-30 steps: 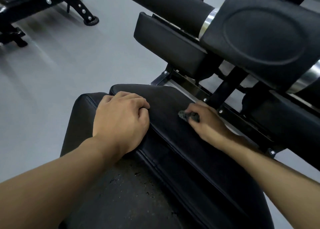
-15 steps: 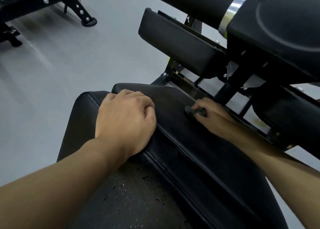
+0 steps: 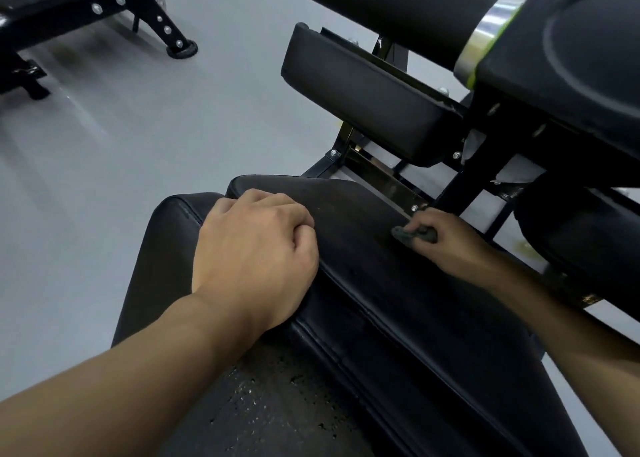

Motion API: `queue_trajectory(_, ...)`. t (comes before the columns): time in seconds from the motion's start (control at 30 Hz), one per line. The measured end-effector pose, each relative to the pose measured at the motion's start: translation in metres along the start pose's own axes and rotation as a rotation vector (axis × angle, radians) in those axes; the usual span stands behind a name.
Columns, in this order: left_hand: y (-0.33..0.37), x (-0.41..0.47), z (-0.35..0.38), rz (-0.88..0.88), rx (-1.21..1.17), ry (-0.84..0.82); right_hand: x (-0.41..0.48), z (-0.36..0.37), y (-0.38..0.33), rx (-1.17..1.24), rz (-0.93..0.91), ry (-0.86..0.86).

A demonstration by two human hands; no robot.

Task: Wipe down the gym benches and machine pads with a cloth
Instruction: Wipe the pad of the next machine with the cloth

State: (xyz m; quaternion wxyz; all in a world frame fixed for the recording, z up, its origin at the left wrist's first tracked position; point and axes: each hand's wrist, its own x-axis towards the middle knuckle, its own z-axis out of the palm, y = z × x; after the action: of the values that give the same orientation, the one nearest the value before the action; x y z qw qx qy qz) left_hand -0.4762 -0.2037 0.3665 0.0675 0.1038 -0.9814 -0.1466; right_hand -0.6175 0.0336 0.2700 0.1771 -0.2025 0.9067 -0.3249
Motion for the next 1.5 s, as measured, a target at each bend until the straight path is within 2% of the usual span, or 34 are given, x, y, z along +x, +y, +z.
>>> queue_trajectory(0.13,0.001,0.000,-0.001,-0.004,-0.004,-0.002,0.044,0.022,-0.003,-0.096,0.103,0.107)
queue_trajectory(0.3,0.000,-0.001,-0.001,-0.006,-0.013,0.013,0.009,-0.002,0.015,-0.048,0.040,-0.038)
queue_trajectory(0.47,0.000,-0.001,-0.001,0.002,-0.022,0.018,0.045,0.019,0.013,-0.116,0.131,0.111)
queue_trajectory(0.63,0.000,-0.001,-0.001,-0.001,-0.021,0.016,0.013,0.001,0.029,-0.064,0.083,-0.002)
queue_trajectory(0.77,0.000,0.000,0.000,0.002,-0.025,0.023,0.044,0.017,0.033,-0.137,0.155,0.127)
queue_trajectory(0.87,-0.001,-0.001,-0.001,0.003,-0.028,0.024,0.059,0.019,0.035,-0.085,0.266,0.105)
queue_trajectory(1.03,-0.002,0.000,-0.001,0.005,-0.027,0.020,0.011,-0.009,0.050,-0.115,0.157,-0.028)
queue_trajectory(1.23,-0.002,0.000,-0.001,-0.003,-0.020,0.023,0.047,0.010,0.048,-0.128,0.305,0.070)
queue_trajectory(1.4,-0.002,0.001,0.001,-0.007,-0.017,0.020,-0.006,-0.009,0.045,-0.109,0.112,0.008)
queue_trajectory(1.5,-0.001,0.001,0.000,-0.012,-0.021,0.022,0.011,0.004,0.039,-0.121,0.092,0.082)
